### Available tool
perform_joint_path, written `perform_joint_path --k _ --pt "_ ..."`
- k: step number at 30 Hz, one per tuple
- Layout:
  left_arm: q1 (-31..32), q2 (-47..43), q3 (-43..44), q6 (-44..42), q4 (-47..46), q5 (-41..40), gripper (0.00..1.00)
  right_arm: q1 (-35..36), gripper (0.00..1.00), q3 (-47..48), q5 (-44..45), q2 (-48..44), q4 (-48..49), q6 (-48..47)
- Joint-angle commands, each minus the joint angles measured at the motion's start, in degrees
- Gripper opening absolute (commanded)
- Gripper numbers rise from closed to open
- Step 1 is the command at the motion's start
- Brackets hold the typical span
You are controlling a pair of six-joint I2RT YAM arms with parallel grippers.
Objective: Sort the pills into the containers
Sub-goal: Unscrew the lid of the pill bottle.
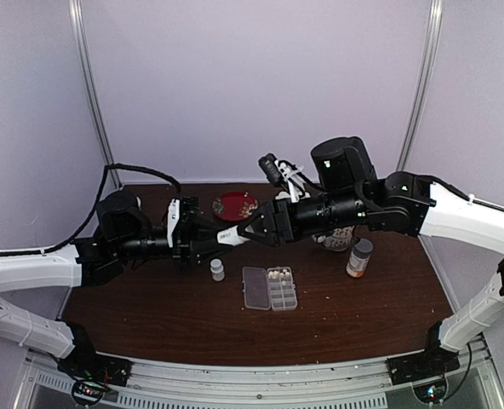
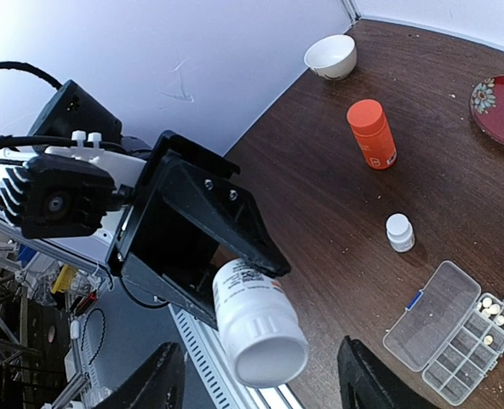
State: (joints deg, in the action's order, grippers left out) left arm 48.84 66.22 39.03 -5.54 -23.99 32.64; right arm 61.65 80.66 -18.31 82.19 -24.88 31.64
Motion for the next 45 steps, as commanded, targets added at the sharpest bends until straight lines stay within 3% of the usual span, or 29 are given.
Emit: perform_joint_path --k 1,11,16,20,26,31,39,43,45 --pt "0.3 -0.8 1.6 -0.8 -2.9 1.3 0.15 0.2 0.62 0.6 2.9 0.1 -1.3 -0.3" --pt "0.6 -0.6 1.7 -0.8 -2.9 1.9 0.14 0.2 0.44 1.2 -0.6 1.6 0.1 -0.2" --pt "0.6 -0.4 1.7 -0.8 -2.8 2.1 0.13 0.1 0.28 1.3 -2.0 1.7 0.5 -1.3" --pt "0.6 0.2 1.9 1.8 -4.0 2.6 0.13 0.2 0.25 1.3 -5.5 1.5 1.1 -5.8" --pt "0.6 2.6 3.0 5.3 -5.8 4.9 0.09 0.2 0.25 -0.4 -16.0 0.8 0.2 -33.7" --pt "0.6 3.1 2.4 8.4 -8.2 5.8 0.09 0.3 0.23 -5.2 -13.6 -1.3 0.3 -65.2" --pt "0.6 5.6 4.2 13.7 -8.1 6.7 0.07 0.1 0.19 -5.6 -8.3 -0.4 0.2 -98.6" --pt "0.6 6.5 5.4 16.7 -6.9 6.9 0.09 0.2 0.18 -13.0 -6.8 -3.2 11.8 -111.1" --pt "0.5 7.0 6.4 17.2 -4.9 6.6 0.09 0.3 0.19 -17.0 -4.9 -4.0 20.7 -113.0"
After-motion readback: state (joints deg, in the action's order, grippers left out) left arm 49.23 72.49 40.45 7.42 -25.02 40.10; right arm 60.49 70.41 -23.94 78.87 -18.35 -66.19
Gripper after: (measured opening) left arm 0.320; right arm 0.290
